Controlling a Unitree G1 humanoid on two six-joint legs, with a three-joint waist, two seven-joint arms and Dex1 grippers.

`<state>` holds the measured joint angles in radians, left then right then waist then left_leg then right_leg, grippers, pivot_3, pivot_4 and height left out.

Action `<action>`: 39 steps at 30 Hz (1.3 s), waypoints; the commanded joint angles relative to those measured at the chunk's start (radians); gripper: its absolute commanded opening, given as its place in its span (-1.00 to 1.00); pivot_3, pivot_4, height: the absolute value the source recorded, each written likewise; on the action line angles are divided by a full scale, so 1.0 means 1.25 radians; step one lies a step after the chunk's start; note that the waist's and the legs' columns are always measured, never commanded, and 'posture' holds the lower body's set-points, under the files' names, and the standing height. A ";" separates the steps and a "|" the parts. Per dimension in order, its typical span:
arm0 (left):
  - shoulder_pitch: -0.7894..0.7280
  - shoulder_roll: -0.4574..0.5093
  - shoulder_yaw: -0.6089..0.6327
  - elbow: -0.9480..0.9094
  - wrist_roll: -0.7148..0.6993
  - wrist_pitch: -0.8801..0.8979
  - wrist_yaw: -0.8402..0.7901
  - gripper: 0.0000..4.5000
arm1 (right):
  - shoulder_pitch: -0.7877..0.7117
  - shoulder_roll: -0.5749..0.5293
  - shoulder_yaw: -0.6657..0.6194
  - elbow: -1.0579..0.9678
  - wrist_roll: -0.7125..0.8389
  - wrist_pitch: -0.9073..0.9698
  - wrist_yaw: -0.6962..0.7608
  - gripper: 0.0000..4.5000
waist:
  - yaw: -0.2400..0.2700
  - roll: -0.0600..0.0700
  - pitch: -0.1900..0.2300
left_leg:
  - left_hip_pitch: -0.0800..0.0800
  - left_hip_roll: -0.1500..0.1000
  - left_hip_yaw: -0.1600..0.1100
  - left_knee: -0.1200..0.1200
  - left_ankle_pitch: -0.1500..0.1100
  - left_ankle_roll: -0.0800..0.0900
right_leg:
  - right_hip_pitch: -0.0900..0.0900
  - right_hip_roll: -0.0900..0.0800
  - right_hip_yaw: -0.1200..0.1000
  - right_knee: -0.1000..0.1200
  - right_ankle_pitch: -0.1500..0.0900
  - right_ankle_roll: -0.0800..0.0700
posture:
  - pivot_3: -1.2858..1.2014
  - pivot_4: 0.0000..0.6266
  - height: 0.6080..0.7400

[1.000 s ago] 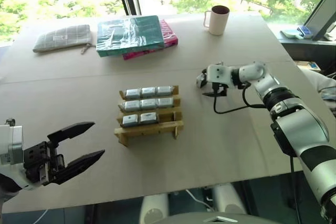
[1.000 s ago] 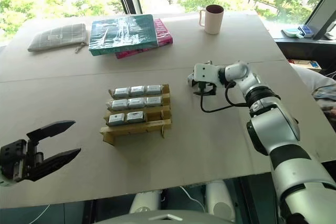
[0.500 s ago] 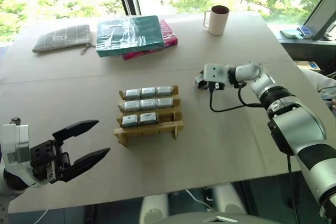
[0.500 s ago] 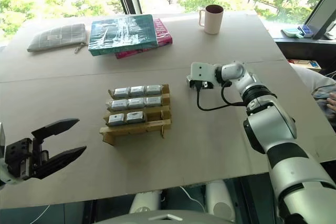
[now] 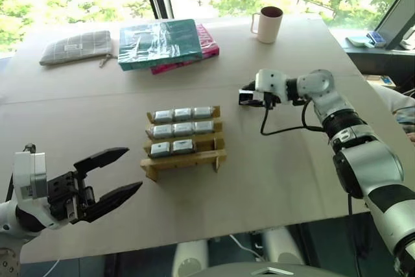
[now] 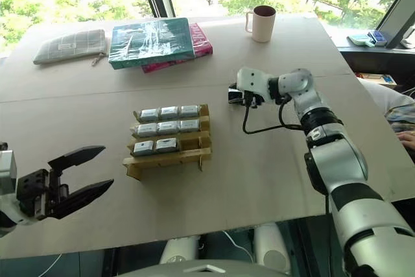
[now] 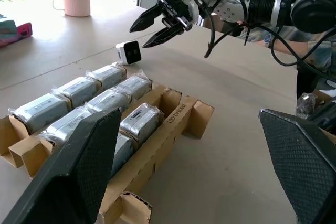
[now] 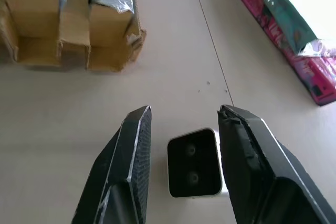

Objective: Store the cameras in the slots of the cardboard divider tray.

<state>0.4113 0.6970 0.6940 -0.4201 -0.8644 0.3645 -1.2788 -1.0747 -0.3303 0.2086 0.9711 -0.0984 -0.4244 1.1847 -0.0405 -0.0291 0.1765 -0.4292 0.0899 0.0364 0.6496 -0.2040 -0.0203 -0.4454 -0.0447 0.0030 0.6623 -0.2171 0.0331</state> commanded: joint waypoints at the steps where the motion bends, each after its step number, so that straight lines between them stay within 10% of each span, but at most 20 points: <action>1: -0.031 0.022 -0.018 0.019 0.005 -0.010 -0.002 0.95 | 0.009 -0.012 -0.004 -0.041 -0.003 0.051 -0.034 -0.13 | 0.001 0.000 0.000 | 0.000 0.000 0.000 0.000 0.000 0.000 | 0.000 0.000 0.000 0.000 0.000 0.000 | 0.03 -0.52 1.00; 9: -0.044 0.025 -0.032 0.025 0.009 -0.008 -0.002 0.95 | -0.032 0.008 -0.042 0.027 0.006 0.142 -0.161 0.99 | -0.002 0.000 0.000 | -0.001 0.000 0.001 0.000 0.000 0.000 | -0.002 0.000 0.001 0.000 0.000 0.000 | 0.03 -0.52 1.00; 34: 0.071 -0.009 0.012 -0.058 -0.024 -0.014 0.042 0.95 | -0.106 0.144 -0.110 0.275 -0.004 0.248 -0.401 0.99 | -0.002 0.000 0.000 | -0.001 0.000 0.002 -0.001 0.000 0.000 | -0.002 0.000 0.002 -0.001 0.000 0.000 | 0.03 -0.52 1.00; 39: 0.062 0.008 0.023 -0.094 -0.049 0.015 0.086 0.95 | -0.105 0.143 -0.112 0.276 -0.008 0.247 -0.401 0.23 | -0.002 0.000 0.000 | -0.001 0.000 0.002 -0.001 0.000 0.000 | -0.002 0.000 0.002 0.000 0.000 0.000 | 0.03 -0.52 1.00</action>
<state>0.4914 0.6882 0.6909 -0.4912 -0.8941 0.3713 -1.1945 -1.1961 -0.1498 0.0775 1.3256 -0.1066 -0.1131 0.6782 -0.0434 -0.0292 0.1765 -0.4300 0.0900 0.0388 0.6481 -0.2041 -0.0203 -0.4479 -0.0446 0.0052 0.6616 -0.2171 0.0330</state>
